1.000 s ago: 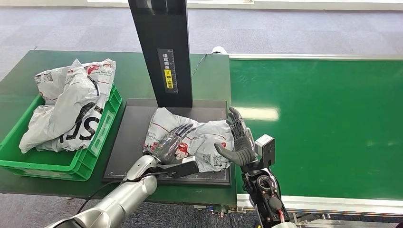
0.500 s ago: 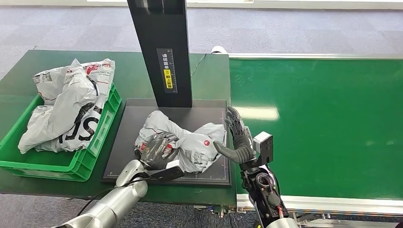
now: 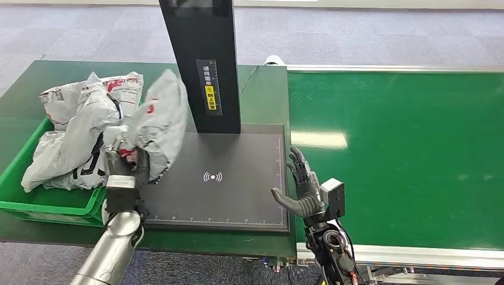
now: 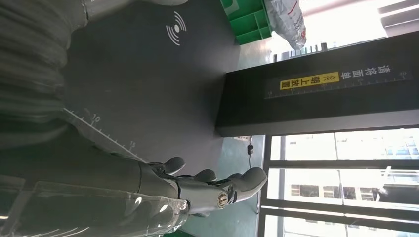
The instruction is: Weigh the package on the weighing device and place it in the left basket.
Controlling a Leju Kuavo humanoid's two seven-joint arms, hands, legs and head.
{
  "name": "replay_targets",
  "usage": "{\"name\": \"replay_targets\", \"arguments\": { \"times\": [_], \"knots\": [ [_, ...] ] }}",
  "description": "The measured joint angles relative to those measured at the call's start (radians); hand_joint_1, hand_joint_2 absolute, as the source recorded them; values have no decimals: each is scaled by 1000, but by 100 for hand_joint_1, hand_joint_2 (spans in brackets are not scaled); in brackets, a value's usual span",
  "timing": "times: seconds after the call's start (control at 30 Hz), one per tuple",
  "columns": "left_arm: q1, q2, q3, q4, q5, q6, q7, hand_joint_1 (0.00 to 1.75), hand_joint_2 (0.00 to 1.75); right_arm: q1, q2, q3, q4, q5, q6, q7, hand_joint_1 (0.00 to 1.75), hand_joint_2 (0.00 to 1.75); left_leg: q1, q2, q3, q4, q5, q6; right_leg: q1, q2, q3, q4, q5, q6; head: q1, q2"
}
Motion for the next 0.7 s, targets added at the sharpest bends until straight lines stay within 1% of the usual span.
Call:
{"name": "replay_targets", "arguments": {
  "times": [0.13, 0.23, 0.3, 0.37, 0.43, 0.5, 0.57, 0.63, 0.7],
  "knots": [
    [55, 4, 59, -176, 42, -31, -1, 175, 175, 7, -5, -6, -8, 0, 1, 3, 0, 175, 0, 0, 0, 0, 0, 0, 0, 0, 0, 0, 0, 0, 0, 0],
    [91, 2, 121, -299, 121, -88, -1, 175, 175, 7, -5, -10, -9, 3, 4, 6, 0, 175, 0, 1, 0, 0, 0, 0, 0, 0, 0, 0, 0, 0, 0, 0],
    [115, -4, 195, -386, 197, -164, -1, 175, 175, 7, -6, -17, -9, 5, 4, 7, 0, 175, 0, 2, 0, 0, 0, 0, 0, 1, 0, 0, 0, 0, 0, 0],
    [130, -17, 296, -461, 251, -247, -1, 175, 175, 7, -9, -26, -9, 8, 5, 7, 0, 175, 0, 2, 0, 0, 0, 0, 0, 1, 0, 0, 0, 0, 0, 0],
    [131, -28, 398, -509, 270, -290, -1, 175, 175, 7, -11, -36, -9, 12, 5, 6, 0, 175, 0, 2, 0, 0, 0, 0, 0, 1, -1, 0, 0, 0, 0, 0],
    [119, -28, 473, -520, 272, -289, 0, 175, 175, 7, -12, -42, -9, 18, 5, 6, 0, 175, 0, 1, 0, 0, 0, 0, 0, 1, -1, 0, 0, 0, 0, 0],
    [88, -12, 526, -499, 265, -269, 8, 175, 175, 7, -12, -46, -9, 25, 6, 6, 0, 175, 0, 1, 0, 0, 0, 0, 0, 1, -1, 0, 0, 0, 1, 0],
    [28, 32, 558, -436, 225, -220, 26, 175, 175, 7, -11, -49, -9, 30, 6, 6, 0, 175, 1, 1, 0, 0, 1, -1, 1, 0, 0, 0, 0, -1, 1, 0],
    [-63, 94, 571, -331, 135, -155, 57, 175, 175, 7, -7, -52, -9, 36, 8, 6, 0, 175, 1, 0, 1, 0, 3, -2, 1, 0, -1, 0, 1, -2, 1, 0]
  ]
}}
